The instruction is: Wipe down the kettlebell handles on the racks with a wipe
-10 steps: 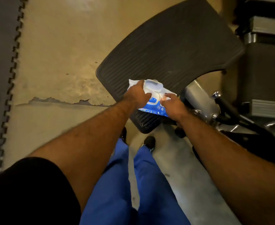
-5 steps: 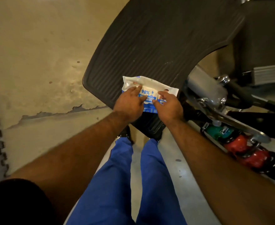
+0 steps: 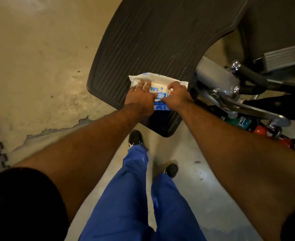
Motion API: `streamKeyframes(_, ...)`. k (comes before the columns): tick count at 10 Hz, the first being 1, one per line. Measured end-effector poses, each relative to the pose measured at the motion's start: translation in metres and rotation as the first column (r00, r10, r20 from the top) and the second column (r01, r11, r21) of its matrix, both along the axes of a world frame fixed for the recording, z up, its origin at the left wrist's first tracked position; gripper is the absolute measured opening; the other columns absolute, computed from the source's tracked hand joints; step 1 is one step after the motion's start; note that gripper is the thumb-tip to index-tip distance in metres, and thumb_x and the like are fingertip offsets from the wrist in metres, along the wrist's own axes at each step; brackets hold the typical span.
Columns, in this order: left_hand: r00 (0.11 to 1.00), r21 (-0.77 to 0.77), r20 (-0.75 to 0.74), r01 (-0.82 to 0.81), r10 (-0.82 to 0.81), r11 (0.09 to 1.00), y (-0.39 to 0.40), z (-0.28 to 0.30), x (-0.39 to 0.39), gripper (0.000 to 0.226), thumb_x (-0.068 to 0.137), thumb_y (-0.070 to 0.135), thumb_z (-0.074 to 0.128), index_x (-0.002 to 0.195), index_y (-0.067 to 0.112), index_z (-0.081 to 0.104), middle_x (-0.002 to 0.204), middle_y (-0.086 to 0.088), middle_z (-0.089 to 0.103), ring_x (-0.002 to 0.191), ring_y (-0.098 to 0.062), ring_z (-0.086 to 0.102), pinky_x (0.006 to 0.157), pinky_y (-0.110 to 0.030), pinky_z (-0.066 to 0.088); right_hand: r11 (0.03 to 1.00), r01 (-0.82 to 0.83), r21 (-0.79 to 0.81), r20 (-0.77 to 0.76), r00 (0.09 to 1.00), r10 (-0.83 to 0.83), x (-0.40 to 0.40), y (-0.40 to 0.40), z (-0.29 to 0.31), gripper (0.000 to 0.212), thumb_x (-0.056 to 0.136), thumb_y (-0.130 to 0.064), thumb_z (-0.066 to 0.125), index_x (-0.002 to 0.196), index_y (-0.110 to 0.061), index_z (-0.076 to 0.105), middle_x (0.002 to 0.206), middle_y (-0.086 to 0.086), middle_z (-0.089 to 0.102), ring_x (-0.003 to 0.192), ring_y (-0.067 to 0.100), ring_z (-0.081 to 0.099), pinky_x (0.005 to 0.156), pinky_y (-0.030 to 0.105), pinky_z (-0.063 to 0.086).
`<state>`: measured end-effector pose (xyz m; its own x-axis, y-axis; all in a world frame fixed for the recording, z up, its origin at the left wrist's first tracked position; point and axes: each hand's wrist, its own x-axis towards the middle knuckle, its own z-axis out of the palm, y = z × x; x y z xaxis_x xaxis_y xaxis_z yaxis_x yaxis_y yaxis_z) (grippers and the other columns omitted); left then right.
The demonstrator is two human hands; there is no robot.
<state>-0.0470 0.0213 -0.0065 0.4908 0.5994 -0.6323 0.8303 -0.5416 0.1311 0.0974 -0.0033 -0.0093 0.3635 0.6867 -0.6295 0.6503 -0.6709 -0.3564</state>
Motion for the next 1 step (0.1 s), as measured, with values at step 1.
streamKeyframes(1, 0.999, 0.029, -0.012, -0.05, 0.051, 0.998, -0.0024, 0.0274, 0.0105, 0.061, 0.095, 0.049, 0.05, 0.151, 0.032, 0.033, 0.162, -0.013, 0.018, 0.15, -0.034, 0.014, 0.12, -0.052, 0.018, 0.997, 0.053, 0.063, -0.132, 0.99, -0.044, 0.002, -0.0076, 0.0127, 0.046, 0.088, -0.023, 0.076, 0.13, -0.021, 0.057, 0.131, 0.009, 0.059, 0.115, 0.027, 0.06, 0.086, 0.028, 0.048)
